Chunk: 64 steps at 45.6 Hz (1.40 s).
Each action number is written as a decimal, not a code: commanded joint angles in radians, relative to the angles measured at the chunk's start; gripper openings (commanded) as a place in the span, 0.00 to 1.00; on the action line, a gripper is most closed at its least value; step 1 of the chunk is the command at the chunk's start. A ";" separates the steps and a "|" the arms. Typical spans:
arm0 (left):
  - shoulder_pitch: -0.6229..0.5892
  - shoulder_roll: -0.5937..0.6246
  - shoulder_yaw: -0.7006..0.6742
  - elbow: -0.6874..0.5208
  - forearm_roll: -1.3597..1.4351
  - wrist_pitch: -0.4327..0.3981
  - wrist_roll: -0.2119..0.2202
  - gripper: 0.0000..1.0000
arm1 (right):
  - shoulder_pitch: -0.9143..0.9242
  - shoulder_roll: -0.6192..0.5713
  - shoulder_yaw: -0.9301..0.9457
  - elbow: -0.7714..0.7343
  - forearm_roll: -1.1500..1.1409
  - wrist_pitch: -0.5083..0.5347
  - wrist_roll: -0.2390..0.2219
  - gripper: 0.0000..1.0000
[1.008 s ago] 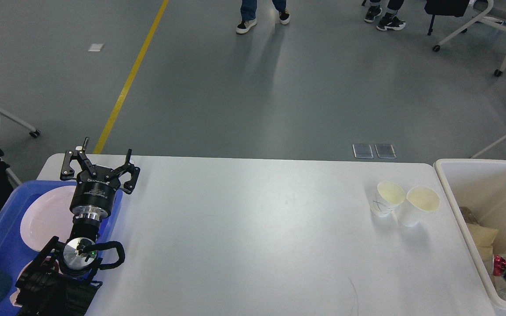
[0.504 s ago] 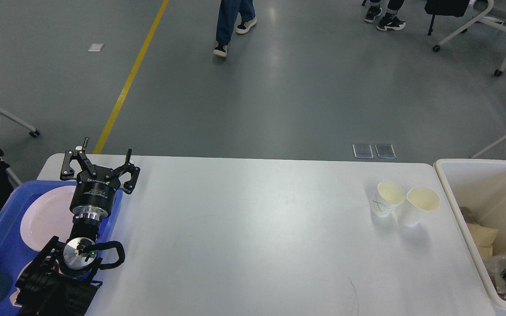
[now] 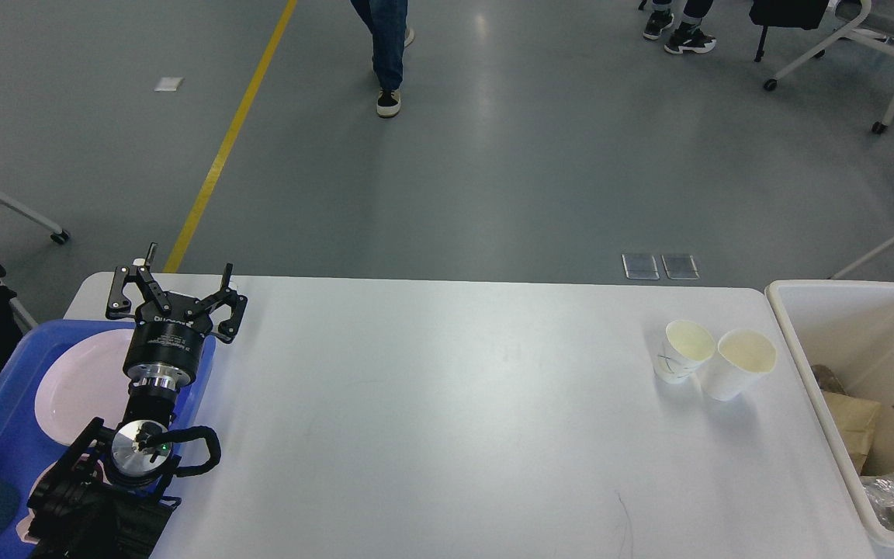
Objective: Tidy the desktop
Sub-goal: 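Raise the right gripper out of the bin above the cups, then lower the right gripper onto the white paper cup nearest the bin and grasp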
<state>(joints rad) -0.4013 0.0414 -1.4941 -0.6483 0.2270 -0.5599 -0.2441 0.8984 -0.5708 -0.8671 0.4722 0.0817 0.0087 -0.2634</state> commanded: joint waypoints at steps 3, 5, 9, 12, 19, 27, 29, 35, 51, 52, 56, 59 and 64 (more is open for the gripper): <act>0.001 0.000 0.000 -0.001 0.000 0.000 0.000 0.96 | 0.284 -0.031 -0.194 0.186 -0.031 0.212 -0.005 1.00; -0.001 0.000 0.000 -0.001 0.000 0.000 0.000 0.96 | 0.359 -0.029 -0.237 0.219 -0.030 0.281 -0.005 1.00; 0.001 0.000 0.000 -0.001 0.000 0.000 0.000 0.96 | 0.503 -0.021 -0.294 0.273 -0.030 0.427 -0.005 1.00; -0.001 0.000 0.000 -0.001 0.000 0.000 0.000 0.96 | 0.605 -0.018 -0.325 0.292 -0.028 0.537 -0.005 1.00; 0.001 0.000 0.000 -0.001 0.000 0.000 0.000 0.96 | 0.799 0.054 -0.384 0.304 -0.030 0.778 -0.005 1.00; 0.001 0.000 0.000 -0.001 0.000 0.000 0.000 0.96 | 0.993 0.109 -0.420 0.436 -0.028 0.947 -0.005 1.00; 0.001 0.000 0.000 -0.001 0.000 0.000 0.002 0.96 | 1.053 0.120 -0.424 0.497 -0.028 0.951 -0.005 1.00; 0.001 0.000 0.000 -0.001 0.000 0.000 0.000 0.96 | 1.241 0.173 -0.423 0.693 -0.025 0.951 -0.005 1.00; 0.001 0.000 0.000 -0.001 0.000 0.000 0.000 0.96 | 1.537 0.259 -0.306 1.002 -0.005 0.951 -0.002 1.00; 0.001 0.000 0.000 -0.001 0.000 0.000 0.000 0.96 | 1.553 0.259 -0.305 1.017 -0.004 0.951 -0.002 1.00; 0.001 0.000 0.000 0.001 0.000 0.000 0.000 0.96 | 1.617 0.249 -0.288 1.094 -0.005 0.951 0.000 1.00; -0.001 0.000 0.000 -0.001 0.000 0.000 0.000 0.96 | 1.616 0.243 -0.289 1.097 -0.005 0.951 -0.002 1.00; -0.001 0.000 0.000 -0.001 -0.002 0.000 0.000 0.96 | 1.607 0.216 -0.302 1.097 -0.005 0.951 0.000 1.00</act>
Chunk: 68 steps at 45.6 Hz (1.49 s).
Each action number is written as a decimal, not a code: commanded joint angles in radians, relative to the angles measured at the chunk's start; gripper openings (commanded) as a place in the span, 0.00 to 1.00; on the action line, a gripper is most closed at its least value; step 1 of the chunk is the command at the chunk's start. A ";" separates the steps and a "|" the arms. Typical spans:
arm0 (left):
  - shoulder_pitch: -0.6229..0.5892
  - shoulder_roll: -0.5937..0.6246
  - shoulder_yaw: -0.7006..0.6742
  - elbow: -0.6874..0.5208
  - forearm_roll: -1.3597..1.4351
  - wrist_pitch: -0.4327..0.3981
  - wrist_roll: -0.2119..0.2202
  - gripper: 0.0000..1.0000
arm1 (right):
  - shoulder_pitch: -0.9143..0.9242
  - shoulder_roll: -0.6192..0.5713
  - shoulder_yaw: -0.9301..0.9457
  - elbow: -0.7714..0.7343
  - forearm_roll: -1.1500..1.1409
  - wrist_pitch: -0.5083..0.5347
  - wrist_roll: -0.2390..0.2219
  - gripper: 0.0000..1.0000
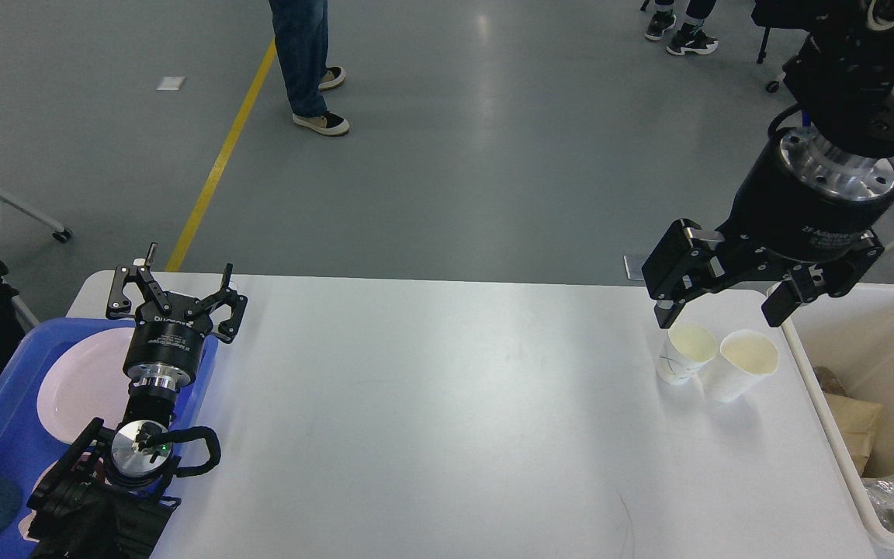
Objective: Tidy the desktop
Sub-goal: 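Lower the right gripper onto the white paper cup nearest the bin and grasp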
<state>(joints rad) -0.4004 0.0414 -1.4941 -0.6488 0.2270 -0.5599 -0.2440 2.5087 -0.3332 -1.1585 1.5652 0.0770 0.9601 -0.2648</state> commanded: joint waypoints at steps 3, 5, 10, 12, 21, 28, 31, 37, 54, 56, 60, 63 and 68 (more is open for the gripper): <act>-0.002 0.000 0.000 0.000 0.000 0.000 0.000 0.96 | -0.005 -0.024 -0.024 0.004 0.000 -0.004 -0.001 1.00; -0.002 0.000 0.000 0.001 0.000 0.000 0.000 0.96 | -0.005 -0.024 -0.040 0.004 -0.002 -0.020 -0.001 1.00; -0.002 0.000 0.000 0.000 0.000 0.000 0.000 0.96 | -0.002 -0.024 -0.092 0.003 -0.002 -0.061 -0.001 1.00; -0.002 0.000 0.000 0.000 0.000 0.000 0.000 0.96 | 0.002 -0.026 -0.116 0.003 -0.002 -0.069 -0.001 1.00; -0.002 0.000 0.000 0.000 0.000 0.000 0.000 0.96 | -0.007 -0.026 -0.167 -0.005 -0.003 -0.089 0.001 1.00; 0.000 0.000 0.000 0.000 0.000 0.000 0.002 0.96 | -0.191 -0.082 -0.196 -0.167 -0.011 -0.159 0.001 1.00; 0.000 0.000 0.000 0.000 0.000 0.000 0.000 0.96 | -0.295 -0.121 -0.198 -0.267 -0.011 -0.166 0.002 1.00; -0.001 0.000 0.000 0.000 0.000 0.000 0.000 0.96 | -0.516 -0.156 -0.173 -0.477 -0.011 -0.169 0.007 1.00; 0.000 0.000 0.000 0.000 0.000 0.000 0.002 0.96 | -1.013 -0.155 0.066 -0.852 0.000 -0.257 0.009 1.00; 0.000 0.000 0.000 0.000 0.000 0.000 0.002 0.96 | -1.053 -0.153 0.082 -0.866 0.000 -0.290 0.009 1.00; 0.000 0.000 0.000 0.000 0.000 0.000 0.002 0.96 | -1.108 -0.133 0.092 -0.873 0.000 -0.357 0.009 1.00; 0.000 0.000 0.000 0.000 0.000 0.000 0.002 0.96 | -1.142 -0.112 0.092 -0.875 -0.002 -0.420 0.009 1.00; 0.000 0.000 0.000 0.000 0.000 0.000 0.002 0.96 | -1.186 -0.099 0.097 -0.875 0.001 -0.537 0.009 1.00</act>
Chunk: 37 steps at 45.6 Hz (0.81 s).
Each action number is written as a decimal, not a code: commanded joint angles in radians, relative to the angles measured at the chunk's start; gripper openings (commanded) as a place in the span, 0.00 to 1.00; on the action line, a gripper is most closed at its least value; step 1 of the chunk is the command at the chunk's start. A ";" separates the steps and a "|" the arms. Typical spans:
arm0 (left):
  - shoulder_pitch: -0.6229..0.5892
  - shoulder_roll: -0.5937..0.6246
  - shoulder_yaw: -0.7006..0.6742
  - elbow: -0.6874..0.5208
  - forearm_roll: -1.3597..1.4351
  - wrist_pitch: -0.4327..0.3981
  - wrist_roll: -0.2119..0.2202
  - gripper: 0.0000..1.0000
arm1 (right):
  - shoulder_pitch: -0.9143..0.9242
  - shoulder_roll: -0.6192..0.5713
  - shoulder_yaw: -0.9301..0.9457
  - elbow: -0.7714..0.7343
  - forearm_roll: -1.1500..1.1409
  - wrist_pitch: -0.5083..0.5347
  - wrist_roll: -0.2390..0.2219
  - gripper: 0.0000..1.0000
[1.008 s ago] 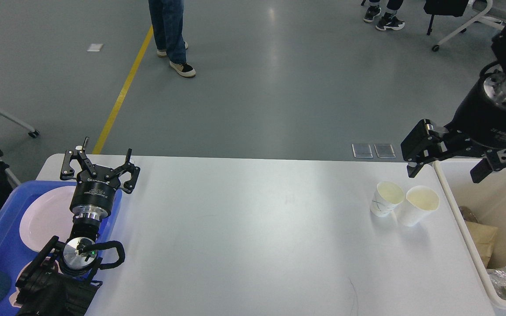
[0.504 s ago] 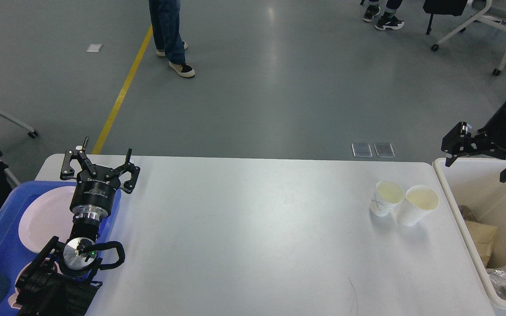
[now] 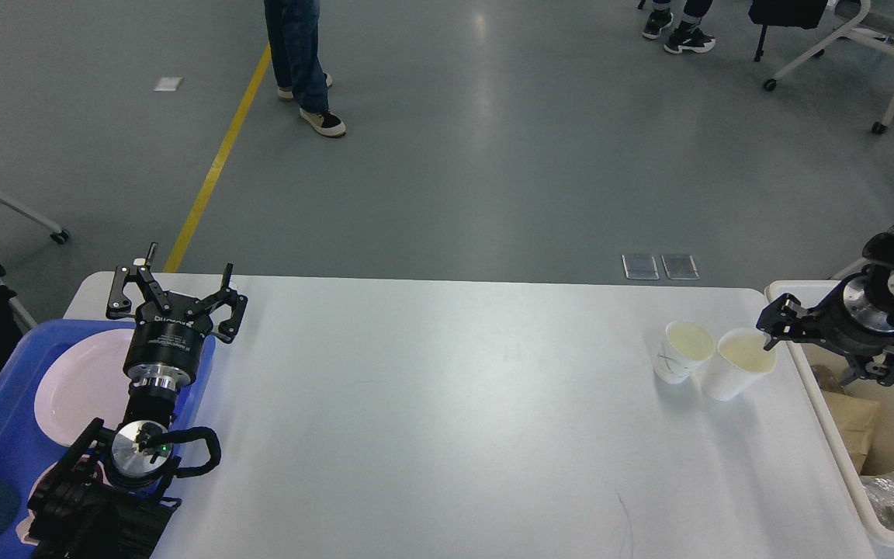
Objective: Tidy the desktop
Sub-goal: 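Lower the right gripper onto the white paper cup nearest the bin and grasp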
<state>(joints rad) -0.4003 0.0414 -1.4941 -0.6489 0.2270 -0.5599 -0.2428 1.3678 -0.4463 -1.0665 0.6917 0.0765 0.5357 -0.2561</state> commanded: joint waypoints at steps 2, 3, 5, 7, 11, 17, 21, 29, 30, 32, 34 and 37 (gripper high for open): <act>0.000 0.000 0.000 0.000 0.000 0.000 0.000 0.96 | -0.059 0.015 0.014 -0.001 0.002 -0.146 0.000 1.00; 0.000 0.000 0.000 0.000 0.000 0.000 0.000 0.96 | -0.067 0.015 0.020 -0.001 0.002 -0.163 0.000 1.00; -0.002 0.000 0.000 0.000 0.000 0.000 0.000 0.96 | -0.084 0.015 0.042 -0.003 0.002 -0.184 0.000 1.00; 0.000 0.000 0.000 0.000 0.000 0.000 -0.001 0.96 | -0.098 0.015 0.066 -0.003 0.002 -0.198 -0.002 1.00; 0.000 0.000 0.000 0.000 0.000 0.000 0.000 0.96 | -0.122 0.018 0.100 -0.029 0.002 -0.204 -0.002 1.00; 0.000 0.000 0.000 0.000 0.000 0.000 -0.001 0.96 | -0.164 0.040 0.141 -0.072 0.002 -0.212 -0.003 1.00; 0.000 0.000 0.000 0.000 0.000 0.000 -0.001 0.96 | -0.191 0.041 0.174 -0.098 0.002 -0.255 -0.006 1.00; 0.000 0.000 0.000 0.000 0.000 0.000 -0.001 0.96 | -0.234 0.058 0.181 -0.098 0.003 -0.382 -0.008 1.00; 0.000 0.000 0.000 0.000 0.000 0.000 -0.001 0.96 | -0.237 0.058 0.181 -0.098 0.003 -0.388 -0.008 0.99; -0.002 0.000 0.000 0.000 0.000 0.000 0.000 0.96 | -0.239 0.061 0.181 -0.097 0.003 -0.388 -0.006 0.92; -0.002 0.000 0.000 0.000 0.000 0.000 0.000 0.96 | -0.242 0.063 0.181 -0.098 0.003 -0.390 -0.008 0.84; -0.002 0.000 0.000 0.000 0.000 0.000 -0.001 0.96 | -0.246 0.064 0.189 -0.098 0.003 -0.398 -0.008 0.71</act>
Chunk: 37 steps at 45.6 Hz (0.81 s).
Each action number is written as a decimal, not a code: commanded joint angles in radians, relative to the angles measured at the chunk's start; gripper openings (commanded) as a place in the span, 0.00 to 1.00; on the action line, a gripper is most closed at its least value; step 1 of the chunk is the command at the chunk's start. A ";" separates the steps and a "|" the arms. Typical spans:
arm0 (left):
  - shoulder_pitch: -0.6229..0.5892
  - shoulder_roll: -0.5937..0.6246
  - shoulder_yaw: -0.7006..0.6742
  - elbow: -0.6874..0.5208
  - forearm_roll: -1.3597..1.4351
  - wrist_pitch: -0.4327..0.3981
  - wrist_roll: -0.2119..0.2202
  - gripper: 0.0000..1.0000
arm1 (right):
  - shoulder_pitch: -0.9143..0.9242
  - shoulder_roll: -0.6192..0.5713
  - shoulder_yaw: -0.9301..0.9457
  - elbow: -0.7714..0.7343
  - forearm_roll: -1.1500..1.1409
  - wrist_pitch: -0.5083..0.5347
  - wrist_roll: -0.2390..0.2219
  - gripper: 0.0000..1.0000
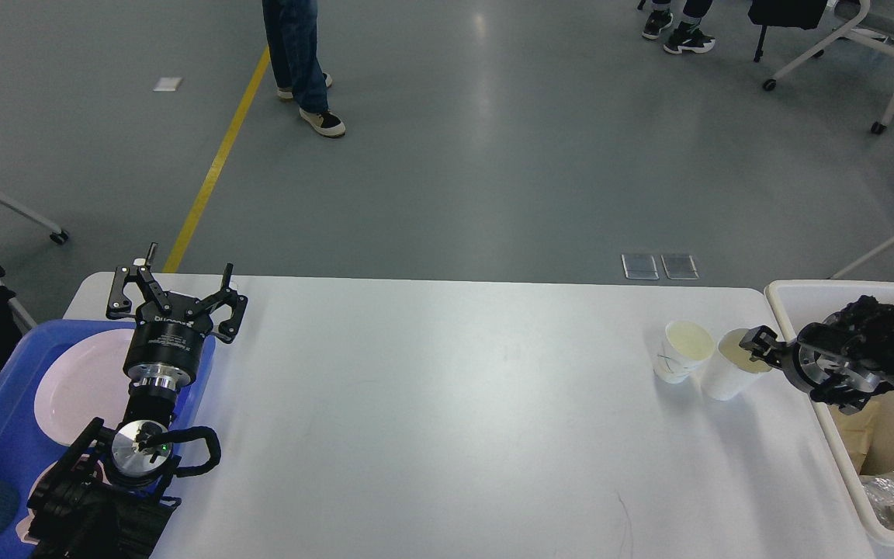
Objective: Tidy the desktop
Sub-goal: 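Lower the right gripper onto the white paper cup nearest the bin and grasp, then lift the white paper cup and drop it into the white bin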
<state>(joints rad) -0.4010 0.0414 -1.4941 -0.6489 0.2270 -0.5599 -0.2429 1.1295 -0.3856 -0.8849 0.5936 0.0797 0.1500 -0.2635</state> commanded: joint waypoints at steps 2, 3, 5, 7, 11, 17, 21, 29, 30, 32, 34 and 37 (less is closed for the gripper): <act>0.001 0.000 0.000 0.000 0.000 0.000 0.001 0.96 | -0.010 0.004 0.023 0.000 0.000 -0.012 0.000 0.61; 0.001 0.000 0.000 0.000 0.000 0.000 0.001 0.96 | -0.011 0.004 0.027 0.000 0.002 -0.012 0.000 0.55; -0.001 0.000 0.000 0.000 0.000 0.000 0.001 0.96 | -0.016 0.004 0.037 0.000 0.005 -0.012 0.000 0.44; -0.001 0.000 0.000 0.000 0.000 0.000 -0.001 0.96 | -0.020 0.002 0.041 0.000 0.008 -0.010 0.000 0.31; -0.001 0.000 0.000 0.000 0.000 0.000 0.001 0.96 | -0.020 0.004 0.040 0.006 0.008 -0.003 0.000 0.01; -0.001 0.000 0.000 0.000 0.000 0.000 -0.001 0.96 | -0.020 0.002 0.041 0.008 0.015 -0.012 -0.003 0.00; -0.001 0.000 0.000 0.000 0.000 0.000 0.001 0.96 | -0.019 -0.002 0.041 0.009 0.043 -0.014 -0.003 0.00; -0.001 0.000 0.000 0.000 0.000 0.000 -0.001 0.96 | -0.022 -0.006 0.040 0.008 0.051 -0.017 -0.003 0.00; 0.001 0.000 0.000 0.000 0.000 0.000 -0.001 0.96 | -0.022 -0.009 0.041 0.009 0.051 -0.018 -0.003 0.00; 0.001 0.000 0.000 0.000 0.000 0.000 -0.001 0.96 | -0.020 -0.009 0.041 0.012 0.052 -0.017 -0.003 0.00; 0.001 0.000 0.000 0.000 0.000 0.000 0.001 0.96 | -0.019 -0.009 0.041 0.015 0.052 -0.017 -0.003 0.00; -0.001 0.000 0.000 0.000 0.000 0.000 0.001 0.96 | -0.004 -0.013 0.041 0.023 0.054 -0.011 -0.003 0.00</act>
<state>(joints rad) -0.4018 0.0414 -1.4941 -0.6489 0.2270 -0.5599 -0.2429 1.1091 -0.3934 -0.8440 0.6053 0.1314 0.1332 -0.2671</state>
